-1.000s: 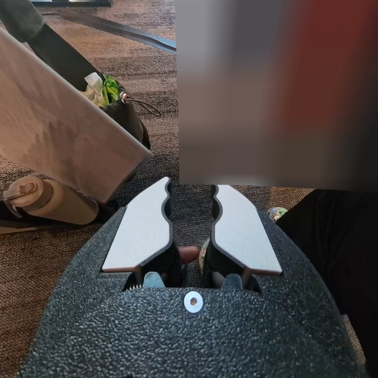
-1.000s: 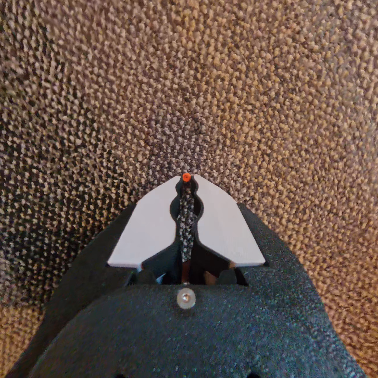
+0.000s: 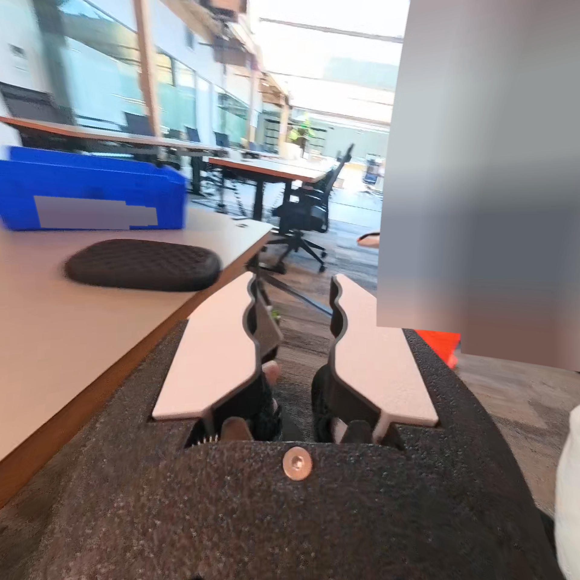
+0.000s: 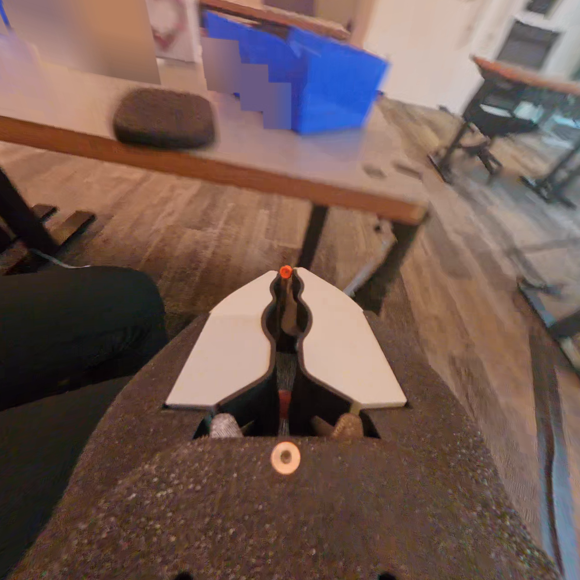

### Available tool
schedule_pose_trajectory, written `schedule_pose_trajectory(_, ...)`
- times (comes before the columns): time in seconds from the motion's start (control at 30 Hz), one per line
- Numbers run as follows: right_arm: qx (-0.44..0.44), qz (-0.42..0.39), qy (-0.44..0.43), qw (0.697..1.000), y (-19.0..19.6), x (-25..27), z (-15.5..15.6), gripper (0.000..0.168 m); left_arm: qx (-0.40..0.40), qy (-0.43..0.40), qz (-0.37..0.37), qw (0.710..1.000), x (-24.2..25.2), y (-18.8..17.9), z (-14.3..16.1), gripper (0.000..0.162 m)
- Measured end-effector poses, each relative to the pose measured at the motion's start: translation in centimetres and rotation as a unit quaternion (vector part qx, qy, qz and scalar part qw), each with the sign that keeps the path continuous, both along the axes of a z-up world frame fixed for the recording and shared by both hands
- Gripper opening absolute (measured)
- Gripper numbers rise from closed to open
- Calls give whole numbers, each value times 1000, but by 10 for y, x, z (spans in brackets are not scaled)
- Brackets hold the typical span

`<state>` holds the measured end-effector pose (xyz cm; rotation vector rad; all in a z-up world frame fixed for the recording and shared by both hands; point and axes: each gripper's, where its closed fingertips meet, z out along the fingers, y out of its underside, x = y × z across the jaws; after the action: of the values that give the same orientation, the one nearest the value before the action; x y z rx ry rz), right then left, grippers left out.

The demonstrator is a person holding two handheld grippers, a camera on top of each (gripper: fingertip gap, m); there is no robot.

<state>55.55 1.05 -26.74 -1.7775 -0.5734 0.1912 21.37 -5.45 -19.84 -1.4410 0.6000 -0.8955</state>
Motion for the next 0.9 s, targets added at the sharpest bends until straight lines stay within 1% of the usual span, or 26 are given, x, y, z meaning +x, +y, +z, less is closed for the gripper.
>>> schedule_pose_trajectory(0.03,5,33,-10,999,7,-30,21,7,3,1,29,1000,-24,-4,2,44)
schedule_pose_trajectory(0.13,20,124,-9,992,32,-113,77,7,17,28,123,992,-95,-13,1,43)
schedule_pose_trajectory(0.23,26,198,-34,979,65,-185,113,7,24,47,201,978,-156,-25,1,44)
schedule_pose_trajectory(0.3,33,247,-61,966,88,-235,129,7,21,45,252,966,-193,-33,3,44)
schedule_pose_trajectory(0.4,38,340,-82,936,112,-324,146,7,10,37,333,942,-241,-47,3,43)
schedule_pose_trajectory(0.53,43,457,-80,885,129,-449,159,7,-7,29,414,910,-285,-69,1,42)
schedule_pose_trajectory(0.63,25,532,-87,842,130,-538,158,7,-21,37,450,892,-307,-82,-5,42)
schedule_pose_trajectory(0.7,4,570,-102,815,128,-592,150,7,-31,44,468,882,-320,-89,-10,42)
schedule_pose_trajectory(0.77,-26,589,-149,794,129,-636,127,7,-40,51,481,874,-333,-94,-14,42)
schedule_pose_trajectory(0.83,-70,598,-200,773,129,-666,98,7,-42,57,489,869,-345,-98,-15,42)
schedule_pose_trajectory(0.9,-92,596,-225,765,131,-689,77,7,-41,60,496,865,-357,-100,-15,42)
